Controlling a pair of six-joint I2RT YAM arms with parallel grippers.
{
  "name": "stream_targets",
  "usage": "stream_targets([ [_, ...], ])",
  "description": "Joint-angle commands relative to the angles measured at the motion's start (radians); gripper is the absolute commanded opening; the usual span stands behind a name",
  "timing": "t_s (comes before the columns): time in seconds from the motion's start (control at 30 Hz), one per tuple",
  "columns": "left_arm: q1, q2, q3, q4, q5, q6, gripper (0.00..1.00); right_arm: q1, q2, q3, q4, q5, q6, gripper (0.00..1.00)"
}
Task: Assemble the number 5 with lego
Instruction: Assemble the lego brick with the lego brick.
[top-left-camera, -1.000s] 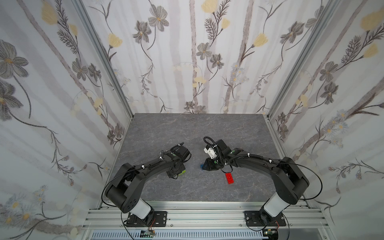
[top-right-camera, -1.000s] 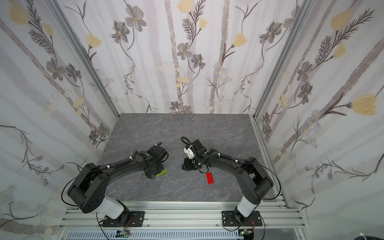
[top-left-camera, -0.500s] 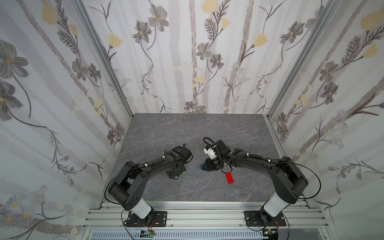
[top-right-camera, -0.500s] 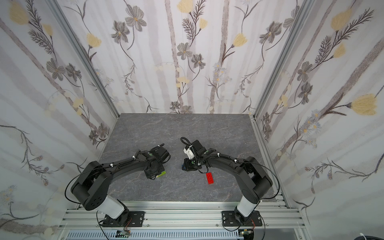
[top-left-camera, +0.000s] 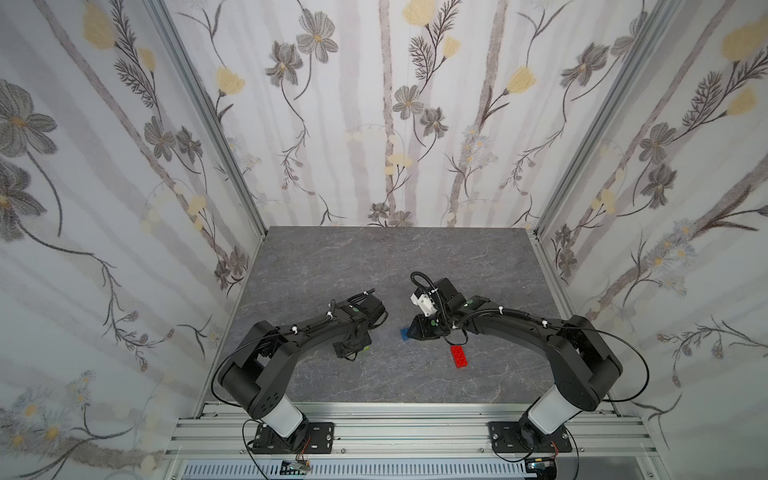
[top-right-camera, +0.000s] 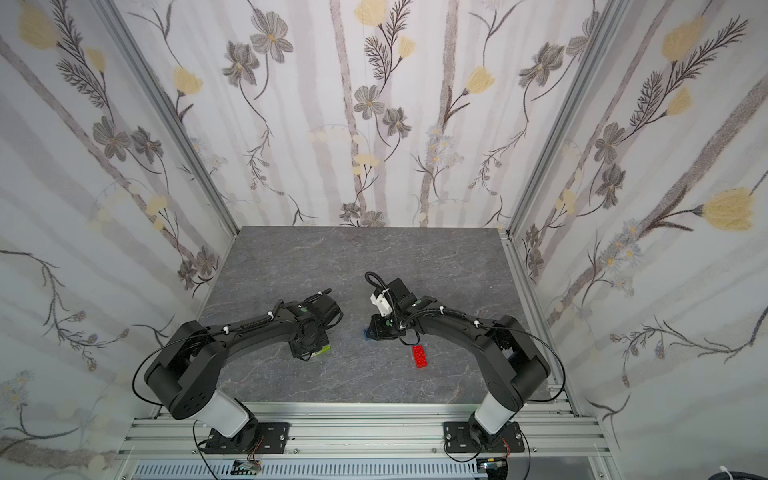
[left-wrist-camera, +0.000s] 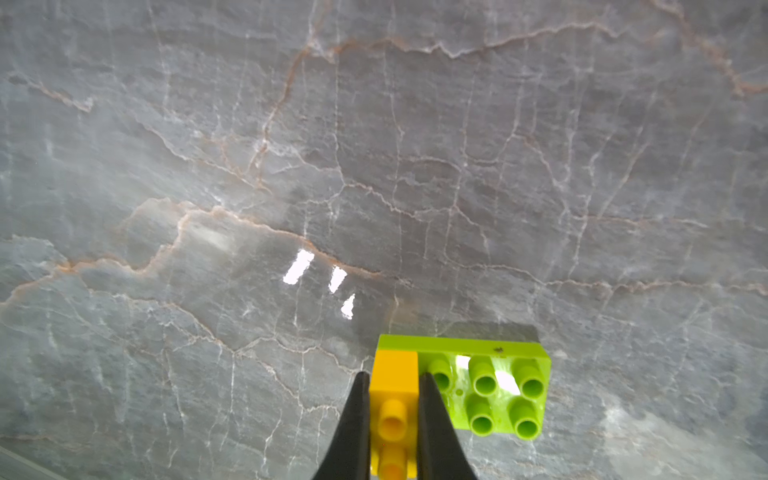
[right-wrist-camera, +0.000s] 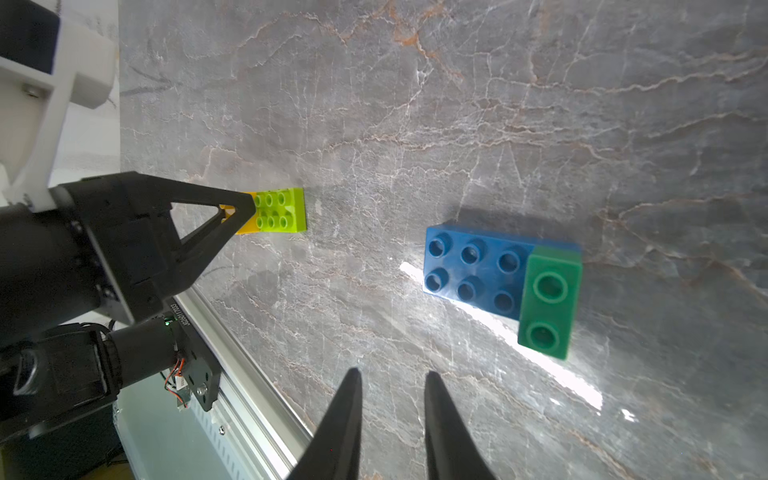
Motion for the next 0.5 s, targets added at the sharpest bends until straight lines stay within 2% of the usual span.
stream_targets([
  [0.0,0.002,0.047,0.023,0.076,0.004,0.071,0.0,-0.012,-0.023,-0.003,-0.02,0.025,0.006,0.27],
  [0.2,0.001,0.157,0.138,0.085,0.028,0.175,0.0,-0.048,-0.094,-0.016,-0.061,0.043,0.001,0.28],
  [0.47,0.003,0.233,0.228,0.091,0.075,0.285,0.0,-0.085,-0.158,-0.042,-0.118,0.083,-0.001,0.29],
])
